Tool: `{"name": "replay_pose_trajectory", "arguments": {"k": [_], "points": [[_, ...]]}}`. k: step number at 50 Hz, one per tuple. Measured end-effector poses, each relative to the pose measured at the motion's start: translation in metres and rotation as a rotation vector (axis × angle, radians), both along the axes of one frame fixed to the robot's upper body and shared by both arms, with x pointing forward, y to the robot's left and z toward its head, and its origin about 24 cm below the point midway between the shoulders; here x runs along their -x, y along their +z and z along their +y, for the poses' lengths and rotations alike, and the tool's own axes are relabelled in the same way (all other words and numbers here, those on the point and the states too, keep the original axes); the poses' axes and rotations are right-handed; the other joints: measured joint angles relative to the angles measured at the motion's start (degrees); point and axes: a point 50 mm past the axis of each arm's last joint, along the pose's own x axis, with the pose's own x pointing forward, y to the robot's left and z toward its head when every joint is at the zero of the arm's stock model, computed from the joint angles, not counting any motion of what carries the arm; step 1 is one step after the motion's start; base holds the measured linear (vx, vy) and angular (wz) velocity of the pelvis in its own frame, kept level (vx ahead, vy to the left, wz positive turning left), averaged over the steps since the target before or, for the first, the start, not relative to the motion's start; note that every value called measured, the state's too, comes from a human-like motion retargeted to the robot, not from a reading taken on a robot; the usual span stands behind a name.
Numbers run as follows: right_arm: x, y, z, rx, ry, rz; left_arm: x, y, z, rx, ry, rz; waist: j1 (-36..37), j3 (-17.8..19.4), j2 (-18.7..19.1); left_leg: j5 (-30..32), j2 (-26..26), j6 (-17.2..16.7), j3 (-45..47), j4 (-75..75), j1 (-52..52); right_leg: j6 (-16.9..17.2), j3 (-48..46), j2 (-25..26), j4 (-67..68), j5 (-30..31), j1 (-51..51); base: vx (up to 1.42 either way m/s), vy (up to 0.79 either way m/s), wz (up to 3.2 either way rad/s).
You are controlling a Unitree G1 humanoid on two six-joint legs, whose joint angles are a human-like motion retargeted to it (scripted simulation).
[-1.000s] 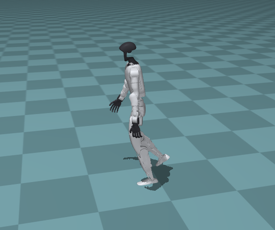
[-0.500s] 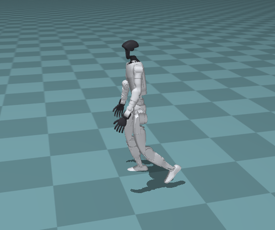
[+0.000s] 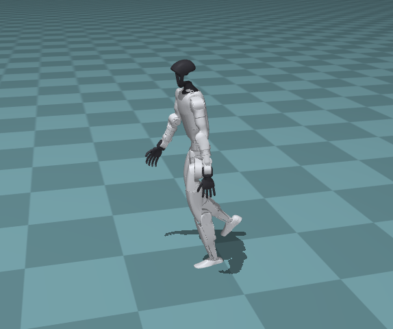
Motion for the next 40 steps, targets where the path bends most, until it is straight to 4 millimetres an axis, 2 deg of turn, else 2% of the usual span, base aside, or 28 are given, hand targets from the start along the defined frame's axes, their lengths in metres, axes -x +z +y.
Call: {"name": "replay_pose_trajectory", "arguments": {"k": [2, 5, 8, 10, 12, 15, 17, 18, 20, 22, 25, 28, 30, 33, 35, 38, 40], "points": [[0.034, -0.017, -0.009, 0.030, -0.029, 0.121, -0.031, 0.007, 0.001, -0.061, -0.044, -0.070, -1.9, -0.9, -0.7, -1.6, -0.4, -0.8, -1.0, 3.0, -0.1, -1.0, -3.0, -2.1, 10.0, 3.5, -5.6, 0.63, 0.23, 0.65], [0.081, -0.035, -0.018, 0.030, -0.022, 0.308, -0.086, 0.022, -0.006, -0.076, -0.074, -0.195, -4.5, -1.5, -0.5, -1.1, -1.0, -2.1, -2.6, 0.0, 3.0, -4.7, -7.5, -4.9, 19.7, -2.2, -13.5, 0.62, 0.17, 0.61], [0.123, -0.045, -0.024, -0.022, -0.015, 0.458, -0.138, 0.040, -0.026, -0.039, -0.164, -0.315, -8.6, -1.5, 0.0, -0.5, -1.5, -3.0, -5.0, -0.4, 5.4, -3.9, -8.6, -4.3, 18.1, -6.7, -18.4, 0.62, 0.10, 0.76], [0.143, -0.047, -0.029, -0.052, -0.003, 0.541, -0.171, 0.056, -0.042, -0.011, -0.237, -0.401, -10.9, -1.0, 0.8, 1.1, -1.7, -3.1, -6.5, -2.9, 8.2, -3.4, -9.5, -3.3, 11.7, -9.8, -20.4, 0.62, 0.03, 0.59], [0.158, -0.047, -0.034, -0.068, -0.013, 0.592, -0.202, 0.075, -0.060, -0.001, -0.325, -0.500, -13.5, -0.3, 1.7, 2.1, -1.5, -3.2, -8.3, -3.6, 10.3, -2.6, -11.1, -2.5, -0.1, -10.6, -20.0, 0.64, -0.03, 0.80], [0.169, -0.045, -0.043, -0.077, -0.061, 0.623, -0.241, 0.109, -0.087, 0.011, -0.414, -0.686, -17.1, 1.5, 2.6, 3.2, -1.6, -3.6, -11.4, -2.9, 13.5, -1.1, -12.6, -1.4, -25.7, -6.2, -15.4, 0.69, -0.11, 0.83], [0.172, -0.045, -0.045, -0.084, -0.088, 0.622, -0.256, 0.127, -0.100, 0.039, -0.431, -0.804, -18.4, 2.8, 2.0, 3.5, -2.4, -3.7, -13.3, -1.2, 16.0, 1.3, -11.3, -1.3, -38.1, -0.2, -12.1, 0.75, -0.19, 0.53], [0.173, -0.045, -0.045, -0.091, -0.100, 0.616, -0.260, 0.133, -0.105, 0.065, -0.431, -0.846, -18.6, 3.1, 1.9, 3.7, -2.6, -3.4, -14.0, 0.0, 16.9, 1.5, -9.4, -1.1, -39.8, 2.7, -11.1, 0.76, -0.20, 0.19], [0.166, -0.044, -0.045, -0.103, -0.123, 0.578, -0.260, 0.136, -0.110, 0.117, -0.416, -0.883, -18.2, 3.7, 2.8, 4.6, -1.8, -3.4, -14.9, 4.2, 17.9, -0.5, -8.1, -0.4, -37.0, -0.6, -9.3, 0.77, -0.21, -0.11], [0.153, -0.042, -0.046, -0.082, -0.119, 0.536, -0.249, 0.123, -0.107, 0.143, -0.381, -0.846, -18.1, 4.8, 3.5, 5.8, -0.9, -3.6, -15.8, 12.1, 17.5, -1.8, -8.2, -0.2, -30.6, -7.2, -7.5, 0.78, -0.20, -0.18], [0.124, -0.036, -0.048, 0.009, -0.093, 0.487, -0.214, 0.085, -0.092, 0.111, -0.336, -0.668, -18.7, 5.3, 3.6, 7.2, 0.1, -3.6, -15.8, 30.8, 11.2, -3.0, -8.2, -1.0, -23.1, -12.4, -5.6, 0.72, -0.15, -0.08], [0.081, -0.025, -0.048, 0.078, -0.090, 0.370, -0.160, 0.043, -0.075, 0.050, -0.364, -0.425, -17.6, 3.0, 3.6, 3.5, 1.9, -1.5, -10.6, 44.7, 1.9, -2.7, -7.0, -2.0, -21.5, -14.1, -5.7, 0.64, -0.05, -0.36], [0.050, -0.015, -0.043, 0.073, -0.105, 0.259, -0.118, 0.019, -0.068, 0.045, -0.392, -0.261, -15.4, 1.6, 3.2, 0.4, 2.4, 0.0, -6.5, 47.8, -2.5, -1.8, -5.4, -2.7, -22.8, -14.0, -5.1, 0.62, 0.03, -0.75], [0.007, 0.002, -0.028, 0.015, -0.113, 0.078, -0.049, -0.007, -0.060, 0.097, -0.353, -0.039, -10.9, 0.4, 2.6, -1.5, 1.6, 0.2, -3.0, 43.9, -6.7, -1.1, -2.6, -3.2, -25.6, -12.7, -3.0, 0.60, 0.09, -0.95], [-0.021, 0.016, -0.014, -0.016, -0.083, -0.034, -0.005, -0.016, -0.054, 0.132, -0.270, 0.079, -7.8, 0.3, 2.1, -2.6, 1.5, -0.2, -1.1, 37.2, -8.2, -0.4, -0.9, -3.4, -26.9, -12.0, -1.5, 0.58, 0.14, -0.92], [-0.058, 0.041, 0.007, -0.011, 0.017, -0.179, 0.045, -0.019, -0.041, 0.142, -0.101, 0.180, -4.1, 0.7, 1.6, -2.9, 2.9, 0.1, 2.5, 21.4, -7.7, 1.0, 0.9, -3.1, -27.3, -11.9, 0.8, 0.58, 0.20, -0.69], [-0.078, 0.057, 0.017, 0.010, 0.077, -0.256, 0.067, -0.016, -0.032, 0.130, 0.008, 0.202, -2.3, 1.3, 1.6, 0.1, 3.7, 0.9, 4.3, 9.3, -6.4, 1.7, 1.4, -2.7, -26.8, -12.5, 2.7, 0.59, 0.27, -0.40]]}}
